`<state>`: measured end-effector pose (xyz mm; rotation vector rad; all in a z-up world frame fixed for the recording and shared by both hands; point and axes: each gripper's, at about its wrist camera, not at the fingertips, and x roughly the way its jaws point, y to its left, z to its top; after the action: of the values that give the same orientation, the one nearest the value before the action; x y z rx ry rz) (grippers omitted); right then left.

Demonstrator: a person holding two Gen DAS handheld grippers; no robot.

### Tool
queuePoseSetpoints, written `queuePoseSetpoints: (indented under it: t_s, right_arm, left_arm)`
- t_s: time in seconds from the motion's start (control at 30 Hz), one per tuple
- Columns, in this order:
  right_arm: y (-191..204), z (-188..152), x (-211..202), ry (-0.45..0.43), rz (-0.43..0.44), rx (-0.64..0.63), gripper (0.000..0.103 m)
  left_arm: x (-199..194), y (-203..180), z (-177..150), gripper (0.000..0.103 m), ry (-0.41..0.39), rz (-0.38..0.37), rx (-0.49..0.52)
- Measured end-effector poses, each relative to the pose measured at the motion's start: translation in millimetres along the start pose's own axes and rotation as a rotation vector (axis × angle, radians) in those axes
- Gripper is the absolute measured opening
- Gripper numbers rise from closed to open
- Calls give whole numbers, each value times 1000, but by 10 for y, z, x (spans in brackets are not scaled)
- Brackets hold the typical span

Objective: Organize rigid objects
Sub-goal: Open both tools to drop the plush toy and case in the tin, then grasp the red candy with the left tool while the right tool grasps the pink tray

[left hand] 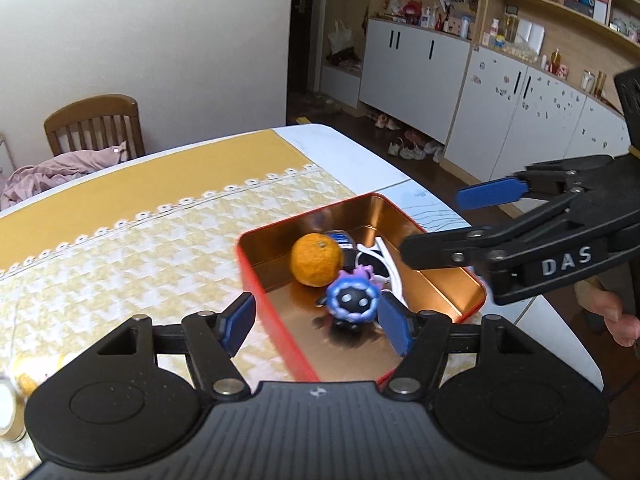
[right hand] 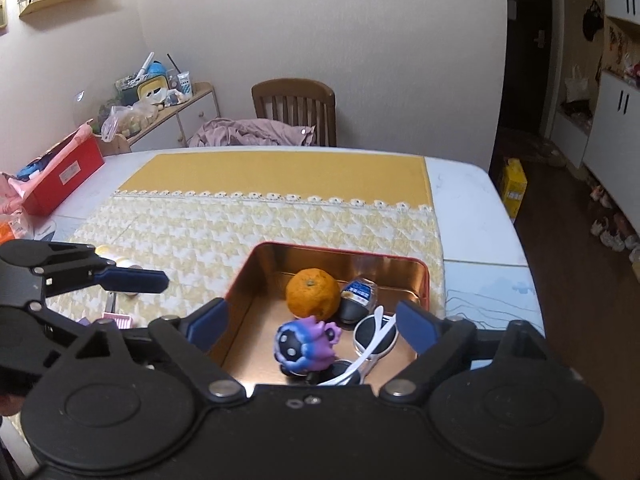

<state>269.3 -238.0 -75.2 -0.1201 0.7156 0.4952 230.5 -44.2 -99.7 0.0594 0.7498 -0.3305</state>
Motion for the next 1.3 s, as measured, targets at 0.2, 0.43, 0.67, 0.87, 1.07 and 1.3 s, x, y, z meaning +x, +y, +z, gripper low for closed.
queuePoseSetpoints:
  t_s: [0.2, 0.43, 0.67, 0.87, 1.07, 1.3]
  right_arm:
    - [260, -14, -115, -35, 11, 44, 103]
    - [707, -77, -104, -36, 21, 56, 103]
    - [1193, -160, -25, -19, 22, 46, 103]
    - [1524, -246, 119, -4, 40, 59, 103]
    - [1789, -333, 362, 33, 31, 60, 103]
    - [2035, -402, 680, 86, 38, 28, 103]
  left_arm:
    - [-303, 280, -125, 83, -52, 27, -23]
    - [-626, 684, -312, 83, -72, 46, -44]
    - [-936, 1153, -569, 84, -76, 75, -65]
    - [-1075, 1515, -860, 84, -62, 124, -69]
    - [-1137, 1831, -1198, 84, -15, 140, -57]
    - [-1141, 2032, -1515, 84, 30, 93, -64]
